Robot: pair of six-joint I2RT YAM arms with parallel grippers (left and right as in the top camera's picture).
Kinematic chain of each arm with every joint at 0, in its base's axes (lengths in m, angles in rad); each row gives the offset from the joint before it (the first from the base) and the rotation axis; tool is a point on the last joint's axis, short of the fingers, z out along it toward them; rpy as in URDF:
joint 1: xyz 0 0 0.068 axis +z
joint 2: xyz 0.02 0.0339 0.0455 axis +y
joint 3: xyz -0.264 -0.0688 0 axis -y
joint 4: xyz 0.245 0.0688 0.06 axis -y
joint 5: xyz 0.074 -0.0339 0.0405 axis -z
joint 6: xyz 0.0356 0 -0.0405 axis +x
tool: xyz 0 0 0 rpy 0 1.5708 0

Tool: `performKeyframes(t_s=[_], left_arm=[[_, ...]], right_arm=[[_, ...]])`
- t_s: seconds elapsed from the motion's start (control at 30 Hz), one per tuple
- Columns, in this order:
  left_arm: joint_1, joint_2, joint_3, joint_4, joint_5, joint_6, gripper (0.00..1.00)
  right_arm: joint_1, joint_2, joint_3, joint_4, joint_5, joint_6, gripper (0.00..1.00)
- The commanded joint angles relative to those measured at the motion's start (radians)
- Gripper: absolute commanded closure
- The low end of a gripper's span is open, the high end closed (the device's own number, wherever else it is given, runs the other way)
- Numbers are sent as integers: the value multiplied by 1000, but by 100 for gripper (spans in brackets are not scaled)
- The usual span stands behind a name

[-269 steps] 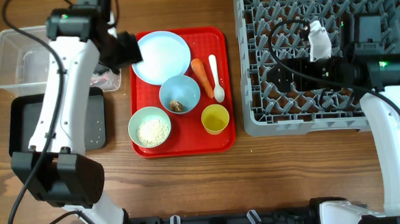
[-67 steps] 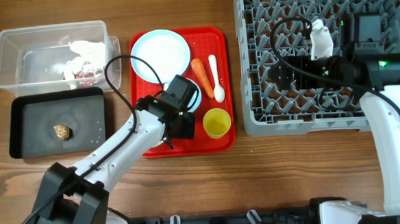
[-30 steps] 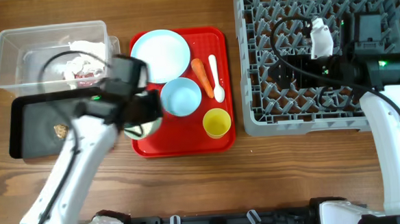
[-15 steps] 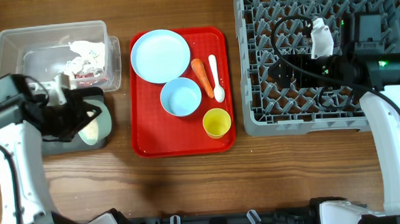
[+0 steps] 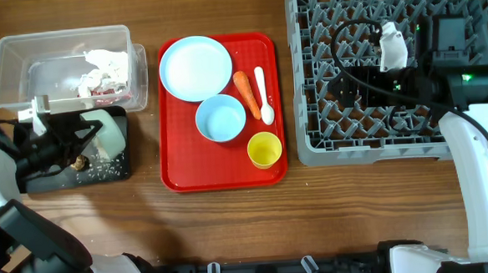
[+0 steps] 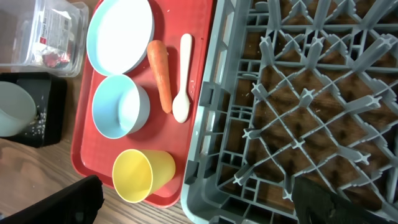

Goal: Sort waste into correct bins and load items into the dishwasher rack
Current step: 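Carry the green bowl over the black tray and tilt it, then pour the rice out of the green bowl onto the black tray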

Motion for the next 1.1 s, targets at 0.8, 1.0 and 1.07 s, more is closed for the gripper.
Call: performKeyframes(t_s=[0.8, 1.0, 1.07], left_arm=[[110, 6, 14, 53, 272, -113, 96], [110, 6, 14, 56, 272, -121, 96], [110, 6, 14, 56, 272, -121, 96]], right_arm=[[5, 6, 1, -9, 17, 13, 0], [5, 6, 1, -5, 17, 14, 0], [5, 7, 1, -5, 17, 13, 0]])
